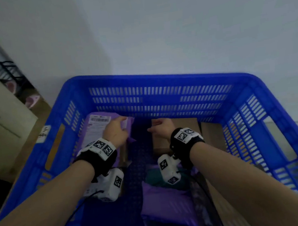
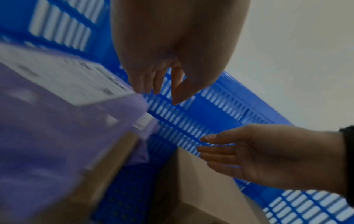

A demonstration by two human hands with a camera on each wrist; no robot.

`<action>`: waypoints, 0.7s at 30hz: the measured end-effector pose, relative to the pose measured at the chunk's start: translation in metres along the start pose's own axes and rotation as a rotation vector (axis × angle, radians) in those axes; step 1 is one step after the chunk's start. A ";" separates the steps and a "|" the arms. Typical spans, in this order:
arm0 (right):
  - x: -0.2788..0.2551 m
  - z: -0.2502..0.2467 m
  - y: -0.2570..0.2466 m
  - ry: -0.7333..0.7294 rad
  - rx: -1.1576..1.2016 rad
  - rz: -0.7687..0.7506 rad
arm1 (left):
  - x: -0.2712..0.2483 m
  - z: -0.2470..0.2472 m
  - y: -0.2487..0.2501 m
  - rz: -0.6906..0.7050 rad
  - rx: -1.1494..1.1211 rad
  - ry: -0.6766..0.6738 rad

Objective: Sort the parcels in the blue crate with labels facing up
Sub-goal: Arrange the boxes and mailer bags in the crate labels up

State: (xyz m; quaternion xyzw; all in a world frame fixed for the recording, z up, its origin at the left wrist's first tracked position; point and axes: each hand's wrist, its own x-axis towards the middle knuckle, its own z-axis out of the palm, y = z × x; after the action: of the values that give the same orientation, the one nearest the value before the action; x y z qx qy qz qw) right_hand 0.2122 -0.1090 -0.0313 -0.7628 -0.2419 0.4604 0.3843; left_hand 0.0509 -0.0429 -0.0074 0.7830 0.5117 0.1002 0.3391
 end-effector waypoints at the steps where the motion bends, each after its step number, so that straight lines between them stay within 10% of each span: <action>1: 0.003 -0.018 0.004 0.036 -0.044 0.013 | 0.003 0.010 0.011 0.003 -0.029 -0.042; 12: 0.043 -0.165 0.084 0.060 -0.488 0.316 | 0.024 0.114 0.038 -0.361 -0.116 -0.348; 21: -0.002 -0.158 0.058 -0.056 -0.188 0.445 | 0.024 0.134 0.021 -0.461 -0.181 -0.378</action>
State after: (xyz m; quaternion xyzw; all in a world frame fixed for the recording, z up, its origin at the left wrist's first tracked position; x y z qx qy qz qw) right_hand 0.3523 -0.2025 -0.0328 -0.8167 -0.1203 0.5302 0.1937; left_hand 0.1442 -0.0845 -0.0991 0.6178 0.5927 -0.0814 0.5104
